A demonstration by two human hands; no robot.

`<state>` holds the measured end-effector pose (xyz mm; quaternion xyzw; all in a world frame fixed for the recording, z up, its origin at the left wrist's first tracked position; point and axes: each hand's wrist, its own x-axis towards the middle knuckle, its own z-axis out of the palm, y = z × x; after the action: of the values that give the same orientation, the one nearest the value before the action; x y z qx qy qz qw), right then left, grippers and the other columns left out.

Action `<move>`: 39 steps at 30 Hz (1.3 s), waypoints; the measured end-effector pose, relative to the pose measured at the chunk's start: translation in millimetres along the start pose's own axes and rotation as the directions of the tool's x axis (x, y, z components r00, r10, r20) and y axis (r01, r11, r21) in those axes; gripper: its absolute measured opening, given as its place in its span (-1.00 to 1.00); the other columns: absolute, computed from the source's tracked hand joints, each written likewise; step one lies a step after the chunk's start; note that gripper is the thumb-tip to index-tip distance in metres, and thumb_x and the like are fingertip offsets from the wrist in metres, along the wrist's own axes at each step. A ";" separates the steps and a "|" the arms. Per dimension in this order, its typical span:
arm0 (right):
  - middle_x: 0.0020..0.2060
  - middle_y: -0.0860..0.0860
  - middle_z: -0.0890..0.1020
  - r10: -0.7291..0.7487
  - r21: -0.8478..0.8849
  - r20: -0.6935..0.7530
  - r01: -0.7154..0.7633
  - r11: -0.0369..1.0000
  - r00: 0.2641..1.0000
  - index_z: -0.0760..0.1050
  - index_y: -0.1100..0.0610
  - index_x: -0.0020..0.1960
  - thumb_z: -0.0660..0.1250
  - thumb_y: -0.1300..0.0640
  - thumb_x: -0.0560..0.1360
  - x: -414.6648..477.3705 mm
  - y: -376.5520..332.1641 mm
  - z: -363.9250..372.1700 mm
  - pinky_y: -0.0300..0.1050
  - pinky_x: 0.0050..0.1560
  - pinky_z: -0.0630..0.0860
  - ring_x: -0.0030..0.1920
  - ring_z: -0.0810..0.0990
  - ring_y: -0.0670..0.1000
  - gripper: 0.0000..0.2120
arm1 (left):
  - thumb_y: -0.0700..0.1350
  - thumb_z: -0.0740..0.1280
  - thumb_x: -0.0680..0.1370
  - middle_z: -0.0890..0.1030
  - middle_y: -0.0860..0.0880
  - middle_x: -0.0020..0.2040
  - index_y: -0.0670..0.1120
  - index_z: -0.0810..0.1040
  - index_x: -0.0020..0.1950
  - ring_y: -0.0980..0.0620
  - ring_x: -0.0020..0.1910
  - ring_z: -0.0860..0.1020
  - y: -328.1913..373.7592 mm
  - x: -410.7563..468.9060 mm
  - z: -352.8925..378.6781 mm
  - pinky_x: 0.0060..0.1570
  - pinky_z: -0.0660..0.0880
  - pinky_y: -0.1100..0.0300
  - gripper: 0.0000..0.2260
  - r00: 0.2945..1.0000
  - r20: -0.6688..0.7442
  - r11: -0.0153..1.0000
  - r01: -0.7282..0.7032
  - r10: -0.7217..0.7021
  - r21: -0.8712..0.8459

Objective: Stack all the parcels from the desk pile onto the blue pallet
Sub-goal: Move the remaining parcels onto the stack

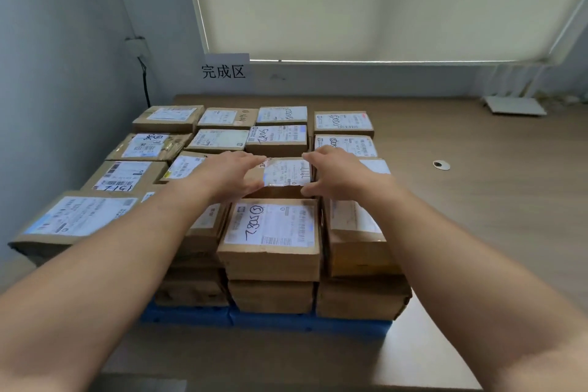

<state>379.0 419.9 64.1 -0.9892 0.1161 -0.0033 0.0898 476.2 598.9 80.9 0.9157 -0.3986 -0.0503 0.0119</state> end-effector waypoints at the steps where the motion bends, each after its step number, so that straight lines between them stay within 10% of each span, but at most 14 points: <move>1: 0.43 0.04 0.29 -0.010 -0.015 0.008 0.010 1.000 1.000 0.17 0.00 0.50 0.37 -0.16 0.41 7.8 2.2 0.7 0.01 0.35 0.28 0.40 0.28 0.09 -0.25 | 0.12 0.20 0.58 0.21 0.03 0.51 0.13 0.16 0.51 -0.01 0.48 0.17 0.9 7.0 -0.3 0.40 0.17 0.03 -0.50 1.000 0.014 1.000 0.004 -0.004 0.000; 7: 0.49 0.02 0.17 -0.014 -0.053 0.192 0.025 0.998 0.981 0.07 -0.13 0.51 0.43 -0.30 0.26 53.5 10.5 9.2 0.17 0.45 0.09 0.48 0.12 0.14 -0.06 | 0.11 0.20 0.58 0.45 -0.03 0.35 0.14 0.35 0.41 -0.05 0.30 0.40 -2.7 35.1 6.9 0.22 0.34 0.06 -0.61 0.996 0.094 1.000 0.009 -0.009 -0.001; 12: 0.32 -0.06 0.35 0.018 -0.063 0.267 -0.001 0.998 0.963 0.09 -0.33 0.37 0.38 -0.36 0.04 71.7 7.4 16.7 0.27 0.22 0.34 0.35 0.30 0.17 -0.05 | 0.00 0.19 0.61 0.45 -0.04 0.33 0.07 0.41 0.38 -0.05 0.29 0.38 -11.1 37.2 13.3 0.16 0.29 0.15 -0.67 0.997 0.080 0.988 0.012 0.001 -0.153; 23: 0.43 0.00 0.32 -0.057 -0.121 0.313 0.099 0.988 0.948 0.11 -0.09 0.50 0.34 -0.40 0.30 50.8 11.5 -3.0 0.20 0.44 0.03 0.43 0.21 0.10 -0.11 | 0.01 0.22 0.59 0.45 -0.01 0.29 0.01 0.37 0.42 0.02 0.27 0.38 -20.2 37.7 19.9 0.22 0.29 0.16 -0.61 0.998 0.048 0.986 -0.029 0.037 -0.166; 30: 0.34 0.06 0.40 -0.094 -0.097 0.043 0.098 0.990 0.995 0.28 0.01 0.44 0.30 -0.24 0.44 78.7 24.2 -10.8 0.10 0.34 0.22 0.34 0.32 0.11 -0.34 | 0.03 0.22 0.59 0.34 0.00 0.44 0.05 0.27 0.47 0.00 0.40 0.28 -24.5 61.5 8.3 0.34 0.25 0.08 -0.55 1.000 -0.017 0.989 0.019 -0.021 -0.146; 39: 0.49 0.04 0.16 -0.026 -0.028 0.109 0.029 0.999 0.994 0.05 -0.10 0.51 0.42 -0.33 0.25 151.9 52.4 6.0 0.24 0.41 0.16 0.47 0.11 0.18 -0.03 | 0.05 0.22 0.58 0.34 0.00 0.45 0.04 0.23 0.49 -0.05 0.42 0.28 -30.7 124.0 8.1 0.33 0.30 0.01 -0.52 0.990 -0.078 0.991 0.122 -0.118 0.047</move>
<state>515.0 335.8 46.7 -0.9906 0.0974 0.0507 0.0811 581.7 529.3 60.7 0.9393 -0.3431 -0.0064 -0.0001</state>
